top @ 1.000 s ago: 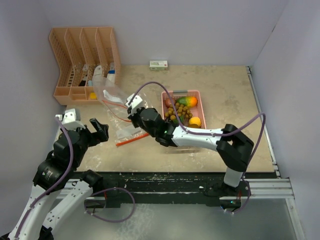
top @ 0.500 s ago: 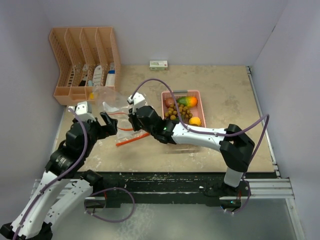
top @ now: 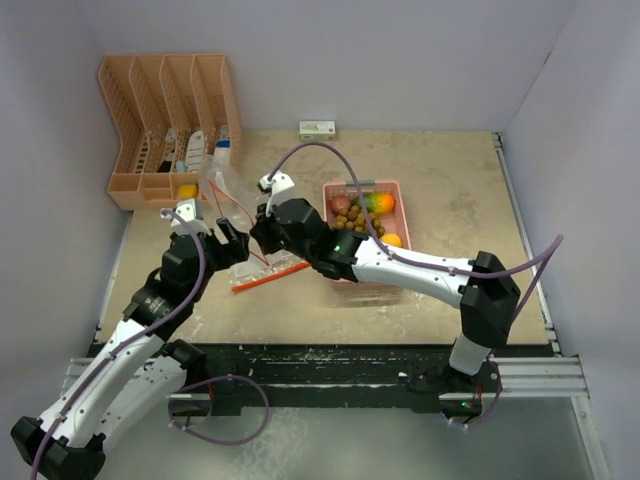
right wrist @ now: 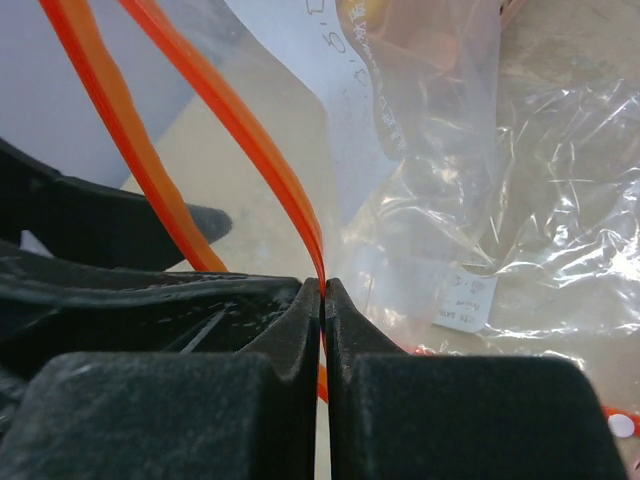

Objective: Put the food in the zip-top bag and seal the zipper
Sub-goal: Open the zipper of the food storage bag.

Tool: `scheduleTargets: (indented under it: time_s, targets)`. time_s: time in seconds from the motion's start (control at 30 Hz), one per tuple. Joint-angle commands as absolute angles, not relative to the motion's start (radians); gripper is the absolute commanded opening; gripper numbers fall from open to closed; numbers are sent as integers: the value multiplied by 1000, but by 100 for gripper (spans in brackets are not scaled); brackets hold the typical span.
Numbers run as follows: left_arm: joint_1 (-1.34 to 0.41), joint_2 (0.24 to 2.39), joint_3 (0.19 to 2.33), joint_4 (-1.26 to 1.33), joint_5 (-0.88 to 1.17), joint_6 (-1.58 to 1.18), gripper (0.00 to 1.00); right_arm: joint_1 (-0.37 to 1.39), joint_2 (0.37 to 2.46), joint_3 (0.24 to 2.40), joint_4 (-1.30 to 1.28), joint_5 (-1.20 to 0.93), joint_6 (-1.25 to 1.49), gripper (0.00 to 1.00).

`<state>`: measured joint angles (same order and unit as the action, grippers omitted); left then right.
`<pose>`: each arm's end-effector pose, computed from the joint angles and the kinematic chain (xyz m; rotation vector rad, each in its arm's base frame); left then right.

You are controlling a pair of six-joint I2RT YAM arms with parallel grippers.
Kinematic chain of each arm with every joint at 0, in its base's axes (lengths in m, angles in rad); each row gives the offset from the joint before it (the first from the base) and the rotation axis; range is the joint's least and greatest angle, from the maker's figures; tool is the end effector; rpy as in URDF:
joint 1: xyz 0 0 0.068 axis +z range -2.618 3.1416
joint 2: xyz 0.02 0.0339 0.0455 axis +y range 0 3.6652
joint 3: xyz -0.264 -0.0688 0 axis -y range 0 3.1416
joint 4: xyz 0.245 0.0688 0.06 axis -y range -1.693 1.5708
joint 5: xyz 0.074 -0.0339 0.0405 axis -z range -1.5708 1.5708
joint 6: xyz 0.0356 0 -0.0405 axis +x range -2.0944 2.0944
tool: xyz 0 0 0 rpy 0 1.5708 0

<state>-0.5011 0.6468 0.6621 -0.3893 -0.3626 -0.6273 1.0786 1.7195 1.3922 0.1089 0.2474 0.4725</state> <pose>0.1405 -0.0625 0.2971 -0.3616 1.9064 -0.4037 0.2044 0.3628 0.3291 -0.3786 1.8336 0.8812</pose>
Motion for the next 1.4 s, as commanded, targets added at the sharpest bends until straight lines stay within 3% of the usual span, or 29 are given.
scheduleTargets:
  time_s: [0.0,0.1,0.23,0.43,0.53,0.83,0.93,1.03,1.07,1.13,1.17,1.37]
  targets:
    - [-506,652,637,-268,-369,-651,83,1075,1654,1429,99,187,528,0]
    - [-506,657,619,-225,-373,-655,77,1075,1638,1424,101,176,532,0]
    - [-506,680,630,-205,-378,-638,46,1075,1611,1401,83,166,547,0]
    - [-507,668,698,-298,-425,-601,12,1066,1555,1345,4,287,550,0]
    - [-506,655,787,-419,-477,-576,6,1046,1514,1295,-36,369,559,0]
    - [-506,643,1004,-684,-465,-422,7,981,1486,1255,-188,579,585,0]
    - [-506,672,1027,-733,-441,-401,7,970,1505,1259,-192,561,588,0]
    - [-506,694,986,-707,-400,-398,4,969,1494,1236,-84,377,476,0]
    - [-506,702,971,-695,-390,-406,2,970,1486,1231,-25,327,420,5]
    - [-506,732,944,-664,-381,-420,0,972,1464,1227,26,151,371,28]
    - [-506,759,934,-649,-378,-426,0,973,1451,1226,41,103,355,34]
    - [-506,895,904,-521,-332,-424,0,971,1329,1185,35,-3,349,63]
